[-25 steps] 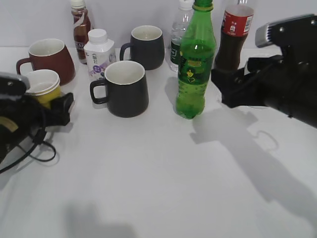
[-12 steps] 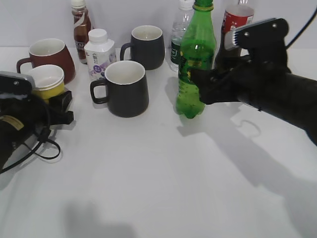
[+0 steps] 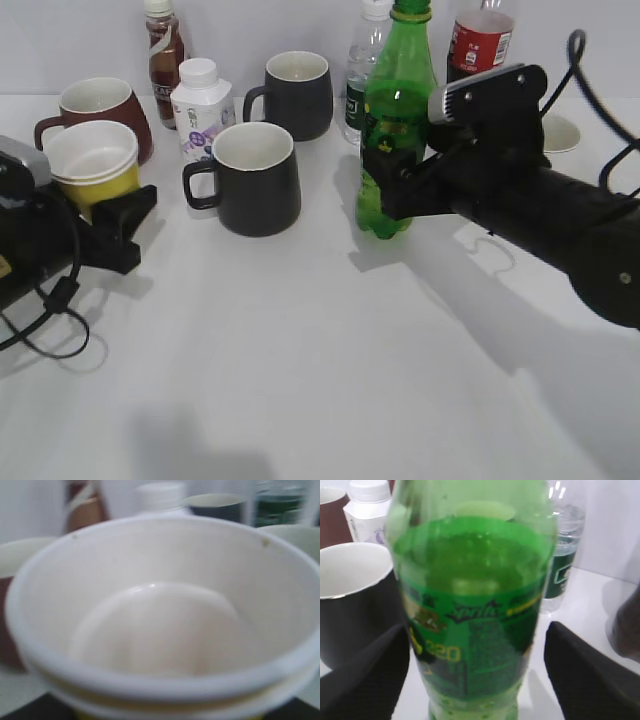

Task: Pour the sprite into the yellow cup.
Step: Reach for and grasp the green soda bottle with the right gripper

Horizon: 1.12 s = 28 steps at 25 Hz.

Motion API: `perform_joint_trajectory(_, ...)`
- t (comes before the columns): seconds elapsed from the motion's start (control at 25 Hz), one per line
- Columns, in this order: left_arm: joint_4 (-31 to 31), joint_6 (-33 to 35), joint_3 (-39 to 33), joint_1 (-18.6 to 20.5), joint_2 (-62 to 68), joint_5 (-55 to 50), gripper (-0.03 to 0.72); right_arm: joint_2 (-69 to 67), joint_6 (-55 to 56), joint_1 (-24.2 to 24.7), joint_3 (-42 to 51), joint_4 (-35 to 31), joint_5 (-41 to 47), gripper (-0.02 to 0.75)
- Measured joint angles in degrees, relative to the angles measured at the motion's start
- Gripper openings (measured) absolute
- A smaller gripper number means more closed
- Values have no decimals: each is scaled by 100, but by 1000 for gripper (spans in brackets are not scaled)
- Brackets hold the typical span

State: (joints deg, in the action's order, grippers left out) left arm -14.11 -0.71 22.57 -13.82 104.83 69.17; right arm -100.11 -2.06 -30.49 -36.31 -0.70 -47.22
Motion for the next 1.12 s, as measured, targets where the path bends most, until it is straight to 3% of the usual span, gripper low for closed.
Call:
perform_joint_trajectory(0.36,-1954,-566,-166,0,-199,5,418,-834,16,0,-579,70,-242,627)
perform_joint_trajectory(0.48,-2453,-593,-166,-43,-199,5,418,-1106,16,0,-830,70,-242,589)
perform_joint_trajectory(0.68,-2631,-633,-166,-344,-201,5,418,-1217,16,0,-959,70,-274,426)
perform_joint_trajectory(0.92,-2642,-653,-30,-778,-201,1,418,-1141,-122,0,-947,70,-220,426)
perform_joint_trajectory(1.12,-2648,-934,326,-885,-201,-18,418,-796,-1064,5,-969,250,-193,426)
